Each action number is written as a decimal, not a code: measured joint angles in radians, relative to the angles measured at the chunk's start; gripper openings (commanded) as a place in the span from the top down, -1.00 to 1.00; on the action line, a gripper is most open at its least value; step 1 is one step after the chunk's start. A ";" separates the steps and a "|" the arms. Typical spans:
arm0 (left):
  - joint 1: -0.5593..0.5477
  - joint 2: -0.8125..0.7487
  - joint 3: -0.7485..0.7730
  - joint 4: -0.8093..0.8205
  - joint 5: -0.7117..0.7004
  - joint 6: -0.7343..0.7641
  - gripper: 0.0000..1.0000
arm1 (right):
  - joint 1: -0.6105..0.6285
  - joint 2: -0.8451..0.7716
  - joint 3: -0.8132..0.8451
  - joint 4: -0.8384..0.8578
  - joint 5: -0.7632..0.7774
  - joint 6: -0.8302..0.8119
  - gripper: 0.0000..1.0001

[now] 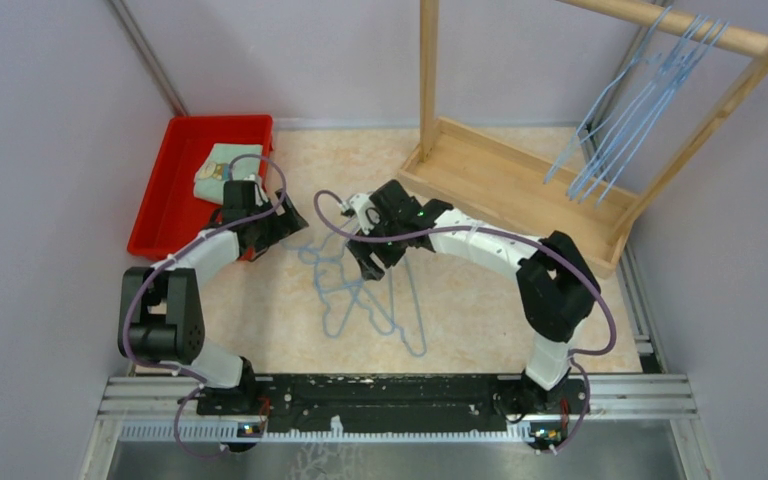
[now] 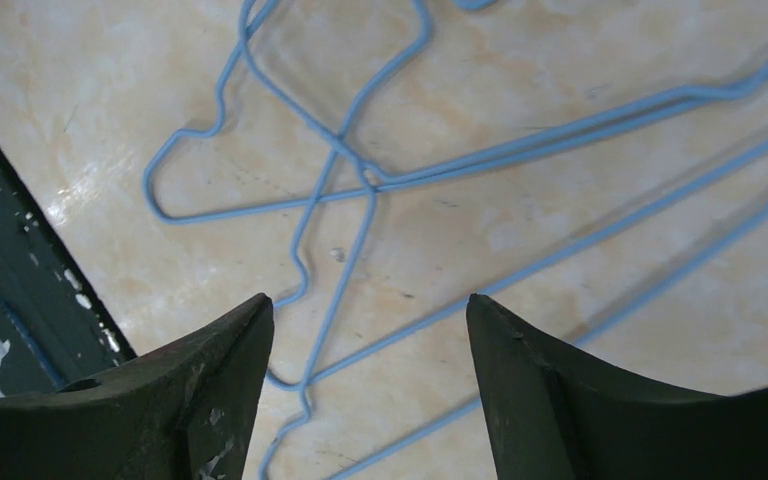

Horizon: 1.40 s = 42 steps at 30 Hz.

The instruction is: Organize the hangers

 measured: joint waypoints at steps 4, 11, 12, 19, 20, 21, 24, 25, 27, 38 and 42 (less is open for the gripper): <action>0.000 -0.005 -0.003 0.000 0.003 0.000 -0.99 | 0.032 0.023 -0.063 0.048 -0.048 0.023 -0.33; 0.000 -0.035 -0.036 -0.004 0.017 -0.001 -0.99 | 0.031 0.055 -0.160 0.133 -0.068 0.052 -0.32; 0.000 -0.044 -0.040 -0.005 0.017 -0.001 -0.99 | 0.031 0.061 -0.164 0.145 -0.068 0.053 -0.30; 0.000 -0.114 -0.052 -0.005 0.016 0.000 -0.99 | 0.031 0.110 -0.165 0.217 -0.078 0.059 -0.17; 0.000 -0.119 -0.053 -0.005 0.015 0.000 -0.99 | 0.031 0.111 -0.165 0.229 -0.077 0.059 -0.16; 0.000 -0.124 -0.056 -0.005 0.015 0.000 -0.99 | 0.031 0.115 -0.165 0.237 -0.079 0.059 -0.15; 0.000 -0.132 -0.071 -0.005 0.011 0.000 -0.99 | 0.031 0.121 -0.170 0.266 -0.092 0.062 -0.07; 0.000 -0.133 -0.074 -0.005 0.010 0.000 -0.99 | 0.031 0.121 -0.172 0.274 -0.097 0.066 -0.03; 0.000 -0.133 -0.081 -0.007 0.006 0.000 -0.99 | 0.031 0.121 -0.185 0.300 -0.117 0.078 0.11; 0.000 -0.137 -0.100 -0.013 -0.016 0.003 -0.99 | 0.031 0.148 -0.223 0.377 -0.204 0.148 1.00; 0.000 -0.137 -0.105 -0.013 -0.016 0.003 -0.99 | 0.031 0.148 -0.219 0.365 -0.187 0.150 1.00</action>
